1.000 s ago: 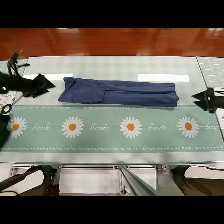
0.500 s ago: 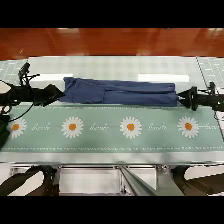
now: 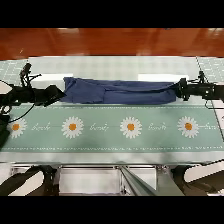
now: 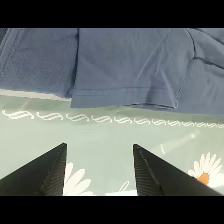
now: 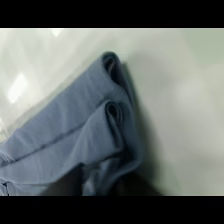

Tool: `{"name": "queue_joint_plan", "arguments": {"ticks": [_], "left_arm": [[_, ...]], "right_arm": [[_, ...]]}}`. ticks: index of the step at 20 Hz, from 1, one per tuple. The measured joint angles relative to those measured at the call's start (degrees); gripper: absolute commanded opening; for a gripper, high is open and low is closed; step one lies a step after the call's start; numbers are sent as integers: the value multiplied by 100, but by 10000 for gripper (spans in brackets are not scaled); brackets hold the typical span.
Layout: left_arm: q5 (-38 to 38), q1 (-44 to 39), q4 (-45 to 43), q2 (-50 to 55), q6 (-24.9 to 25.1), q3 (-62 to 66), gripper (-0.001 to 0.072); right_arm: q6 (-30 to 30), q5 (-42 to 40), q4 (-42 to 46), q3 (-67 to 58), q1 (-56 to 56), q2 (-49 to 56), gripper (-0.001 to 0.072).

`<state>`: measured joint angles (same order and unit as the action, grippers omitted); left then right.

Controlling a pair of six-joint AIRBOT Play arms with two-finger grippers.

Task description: Fold the shirts.

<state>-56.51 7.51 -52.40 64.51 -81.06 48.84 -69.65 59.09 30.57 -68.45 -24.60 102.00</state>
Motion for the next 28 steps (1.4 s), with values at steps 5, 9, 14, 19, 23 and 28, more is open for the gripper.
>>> {"name": "queue_joint_plan", "arguments": {"ticks": [5, 9, 14, 19, 23, 28], "left_arm": [[0, 0, 2, 0, 0, -2, 507], [-24, -9, 157, 0, 160, 0, 23], [129, -470, 933, 70, 859, 46, 16], [597, -1858, 1281, 872, 1106, 885, 16], [664, -3045, 1327, 2306, 1021, 2616, 16], [-114, -4352, 949, 4295, 229, 5093, 16]], "right_arm": [[83, -59, -28, -70, 72, -24, 26], [122, 308, 509, -79, -90, -498, 26], [122, 940, 1246, -72, -400, -1775, 26], [28, 1475, 1438, -72, -560, -3257, 26], [-249, 1821, 1475, -72, -588, -4284, 26], [-503, 2164, 1506, -72, -595, -5106, 26]]}}
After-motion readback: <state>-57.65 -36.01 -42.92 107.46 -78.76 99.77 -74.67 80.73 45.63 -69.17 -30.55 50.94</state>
